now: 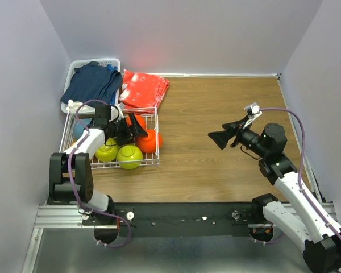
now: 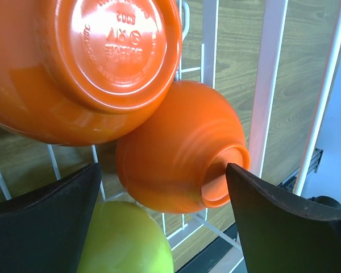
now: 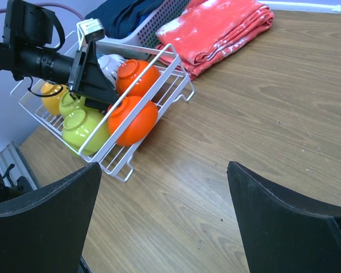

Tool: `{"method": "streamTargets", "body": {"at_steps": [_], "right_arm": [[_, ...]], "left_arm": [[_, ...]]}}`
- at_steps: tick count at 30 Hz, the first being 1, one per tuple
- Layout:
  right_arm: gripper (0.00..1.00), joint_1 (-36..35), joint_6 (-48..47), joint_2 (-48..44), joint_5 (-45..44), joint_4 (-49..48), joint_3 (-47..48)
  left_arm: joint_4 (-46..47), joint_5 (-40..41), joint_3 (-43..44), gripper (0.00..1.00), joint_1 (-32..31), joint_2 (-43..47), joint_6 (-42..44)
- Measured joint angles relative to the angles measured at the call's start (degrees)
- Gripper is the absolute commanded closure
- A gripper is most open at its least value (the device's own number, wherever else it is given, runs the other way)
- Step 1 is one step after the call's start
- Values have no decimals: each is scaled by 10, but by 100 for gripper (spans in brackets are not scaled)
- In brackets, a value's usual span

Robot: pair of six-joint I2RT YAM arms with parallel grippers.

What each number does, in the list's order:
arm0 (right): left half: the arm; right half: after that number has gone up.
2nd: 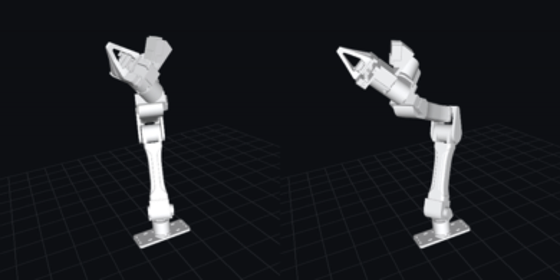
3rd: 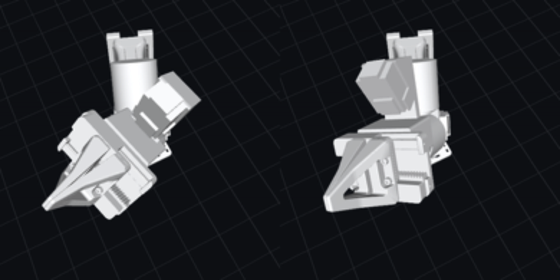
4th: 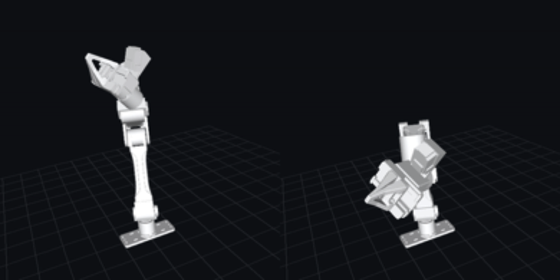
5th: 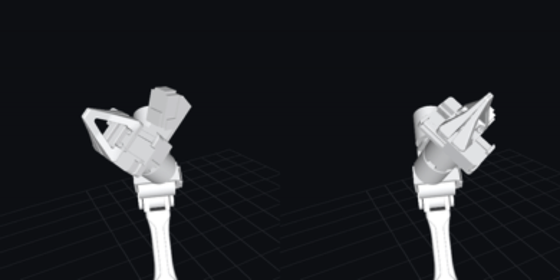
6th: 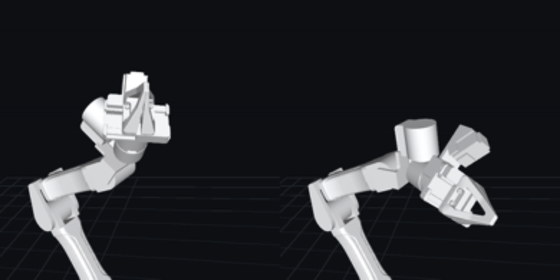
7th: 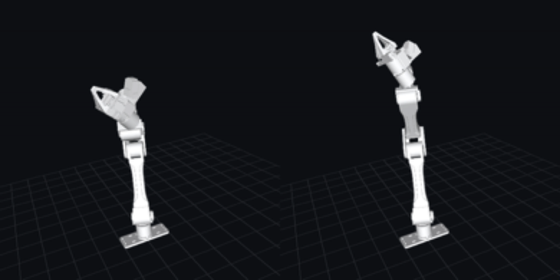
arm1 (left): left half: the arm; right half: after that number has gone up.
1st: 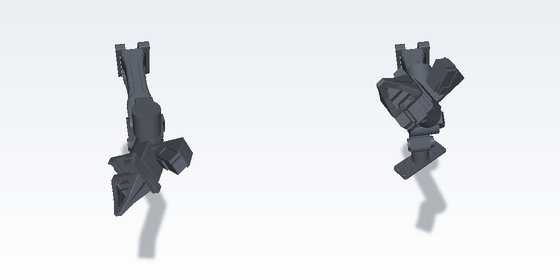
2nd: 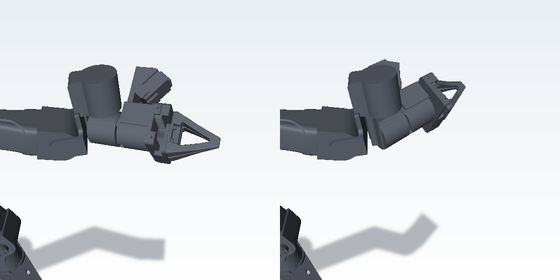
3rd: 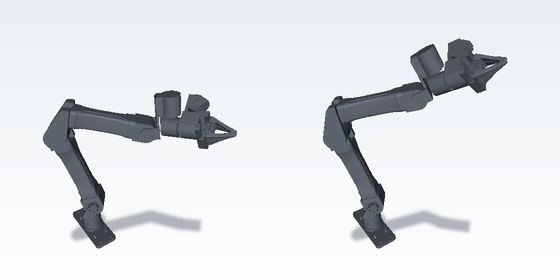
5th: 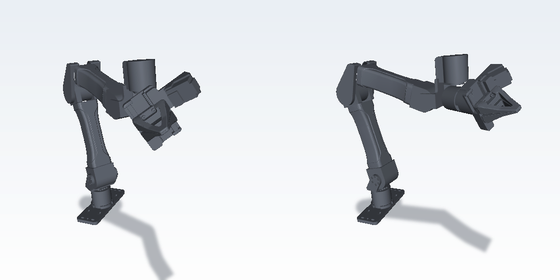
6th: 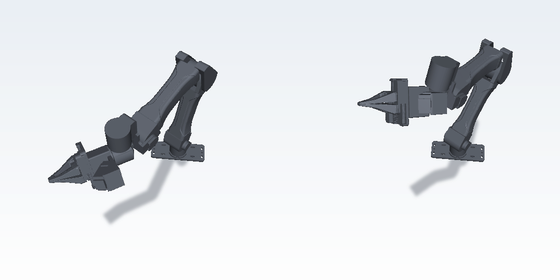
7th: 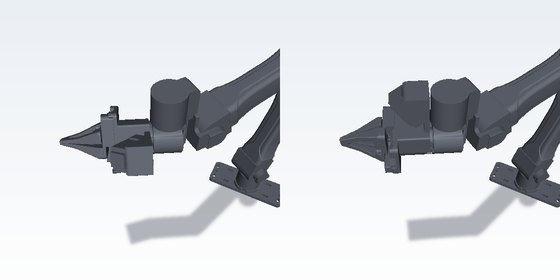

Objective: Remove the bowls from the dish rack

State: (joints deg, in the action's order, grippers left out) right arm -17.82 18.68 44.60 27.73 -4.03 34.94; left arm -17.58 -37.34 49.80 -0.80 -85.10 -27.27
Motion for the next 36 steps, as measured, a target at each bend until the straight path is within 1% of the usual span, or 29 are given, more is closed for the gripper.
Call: {"method": "streamTargets", "body": {"at_steps": [9, 16, 22, 27, 30, 36], "right_arm": [[0, -1, -1, 0, 0, -7, -10], [0, -2, -1, 0, 0, -11, -15], [0, -2, -1, 0, -1, -16, -16], [0, -2, -1, 2, -1, -21, -16], [0, -3, -1, 3, -1, -24, -17], [0, -5, -1, 3, -2, -24, -17]], "left_arm": [[48, -8, -14, 1, 11, -13, -51], [64, -11, -20, 1, 15, -15, -79], [84, -11, -24, 7, 13, -14, -101], [85, -5, -27, 7, 13, -9, -113], [86, -8, -27, 10, 8, -3, -122], [80, -10, -27, 10, -7, 15, -128]]}}
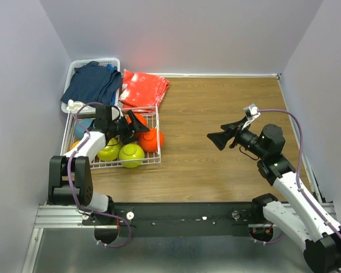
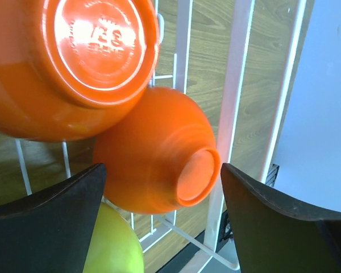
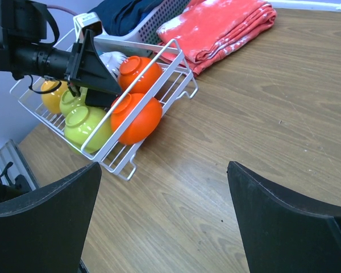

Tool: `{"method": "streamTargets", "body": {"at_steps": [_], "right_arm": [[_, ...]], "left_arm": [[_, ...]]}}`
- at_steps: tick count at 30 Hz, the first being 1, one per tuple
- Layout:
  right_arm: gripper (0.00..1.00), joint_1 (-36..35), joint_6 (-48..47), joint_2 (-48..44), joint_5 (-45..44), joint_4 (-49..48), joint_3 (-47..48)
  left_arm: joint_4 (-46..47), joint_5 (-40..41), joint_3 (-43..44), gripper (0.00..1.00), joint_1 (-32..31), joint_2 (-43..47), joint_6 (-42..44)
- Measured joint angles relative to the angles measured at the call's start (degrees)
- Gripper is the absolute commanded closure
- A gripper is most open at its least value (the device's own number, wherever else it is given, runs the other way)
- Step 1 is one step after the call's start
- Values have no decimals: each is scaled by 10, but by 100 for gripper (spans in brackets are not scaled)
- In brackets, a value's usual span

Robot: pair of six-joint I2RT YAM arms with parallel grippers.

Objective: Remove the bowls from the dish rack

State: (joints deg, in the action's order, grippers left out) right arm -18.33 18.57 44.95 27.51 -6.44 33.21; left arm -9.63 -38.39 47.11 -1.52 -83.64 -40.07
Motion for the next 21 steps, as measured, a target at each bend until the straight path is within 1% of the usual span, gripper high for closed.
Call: {"method": "streamTargets", "body": {"at_steps": [4, 10, 14, 21], "right_arm": [[0, 0, 0, 0, -3, -1, -3], [0, -1, 0, 0, -3, -4, -6], [0, -1, 0, 0, -3, -4, -6], [0, -1, 0, 0, -8, -6, -7]], "left_arm": [[-15, 4, 0, 7, -2, 15, 11], [-39, 23, 0, 5, -3, 13, 31], [-39, 29, 1, 4, -4, -2, 42], [-39, 15, 15, 4, -12, -25, 42]]}}
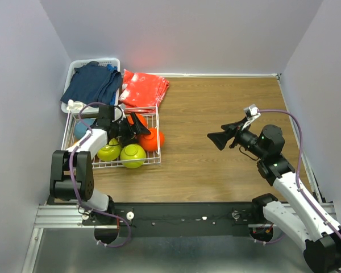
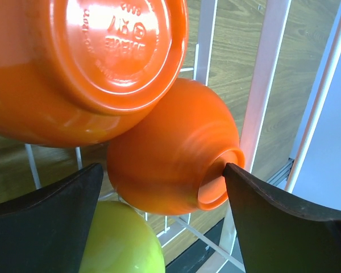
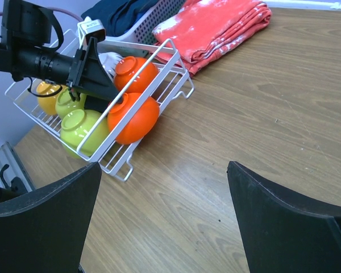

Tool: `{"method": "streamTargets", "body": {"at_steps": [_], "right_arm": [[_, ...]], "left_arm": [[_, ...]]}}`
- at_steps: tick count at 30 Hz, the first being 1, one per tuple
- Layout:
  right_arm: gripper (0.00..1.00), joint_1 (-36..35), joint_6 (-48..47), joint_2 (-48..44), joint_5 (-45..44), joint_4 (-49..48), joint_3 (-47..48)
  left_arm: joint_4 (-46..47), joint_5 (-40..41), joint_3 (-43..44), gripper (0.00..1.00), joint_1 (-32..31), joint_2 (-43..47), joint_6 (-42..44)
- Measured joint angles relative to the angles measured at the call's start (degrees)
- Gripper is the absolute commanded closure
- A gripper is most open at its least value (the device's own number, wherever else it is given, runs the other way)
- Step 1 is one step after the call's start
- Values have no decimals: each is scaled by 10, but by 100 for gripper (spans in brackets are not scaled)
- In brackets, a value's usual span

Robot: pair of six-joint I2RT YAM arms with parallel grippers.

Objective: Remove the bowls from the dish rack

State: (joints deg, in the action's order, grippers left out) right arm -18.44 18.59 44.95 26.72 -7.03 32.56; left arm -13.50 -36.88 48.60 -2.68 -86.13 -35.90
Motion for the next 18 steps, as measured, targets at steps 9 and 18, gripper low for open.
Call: {"method": "streamTargets", "body": {"at_steps": [9, 18], "right_arm": [[0, 0, 0, 0, -1, -3, -3], [0, 0, 0, 0, -1, -4, -3]], "left_arm": [[2, -7, 4, 3, -2, -9, -3], [16, -25, 4, 9, -1, -21, -14]]}}
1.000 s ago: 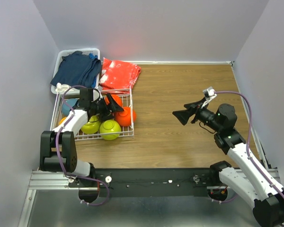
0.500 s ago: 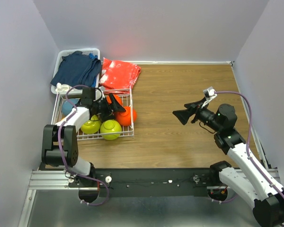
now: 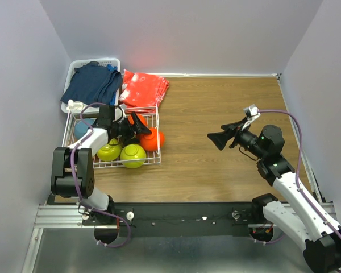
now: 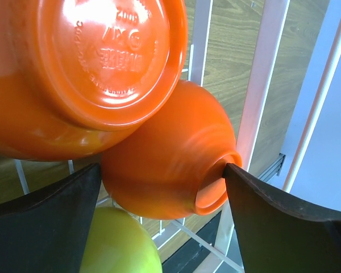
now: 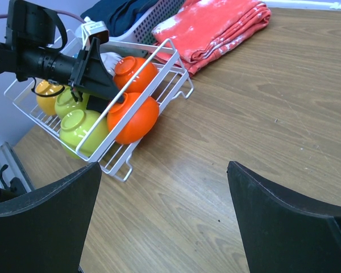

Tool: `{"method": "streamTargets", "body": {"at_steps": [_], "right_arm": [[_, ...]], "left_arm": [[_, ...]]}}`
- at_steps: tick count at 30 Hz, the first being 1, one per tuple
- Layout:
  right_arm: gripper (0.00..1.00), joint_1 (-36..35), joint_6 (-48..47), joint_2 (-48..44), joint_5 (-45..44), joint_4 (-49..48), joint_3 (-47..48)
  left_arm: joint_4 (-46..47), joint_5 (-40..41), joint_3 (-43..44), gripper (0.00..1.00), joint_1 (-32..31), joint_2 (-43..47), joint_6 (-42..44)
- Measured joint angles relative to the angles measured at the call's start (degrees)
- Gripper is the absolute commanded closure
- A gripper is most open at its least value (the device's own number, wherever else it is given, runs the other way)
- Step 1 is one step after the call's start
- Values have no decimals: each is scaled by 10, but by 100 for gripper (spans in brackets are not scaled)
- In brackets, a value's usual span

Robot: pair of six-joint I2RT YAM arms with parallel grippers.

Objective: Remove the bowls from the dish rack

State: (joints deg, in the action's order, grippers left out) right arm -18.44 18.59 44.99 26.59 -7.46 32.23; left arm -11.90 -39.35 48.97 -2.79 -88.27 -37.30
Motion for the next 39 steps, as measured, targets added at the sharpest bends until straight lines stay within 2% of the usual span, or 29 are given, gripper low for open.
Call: {"method": "streamTargets", "body": {"at_steps": [4, 30, 37, 39], "right_arm": [[0, 0, 0, 0, 0, 0, -1], [0, 0, 0, -1, -1, -1, -1], [0, 0, 0, -2, -1, -1, -2], [0, 0, 0, -2, -1, -1, -2]], "left_arm": [[-1, -1, 0, 18, 0, 1, -1], [-35, 36, 0, 29, -2, 51, -20], [-26, 36, 0, 51, -3, 51, -31], [-28, 38, 0, 51, -3, 54, -30]]}}
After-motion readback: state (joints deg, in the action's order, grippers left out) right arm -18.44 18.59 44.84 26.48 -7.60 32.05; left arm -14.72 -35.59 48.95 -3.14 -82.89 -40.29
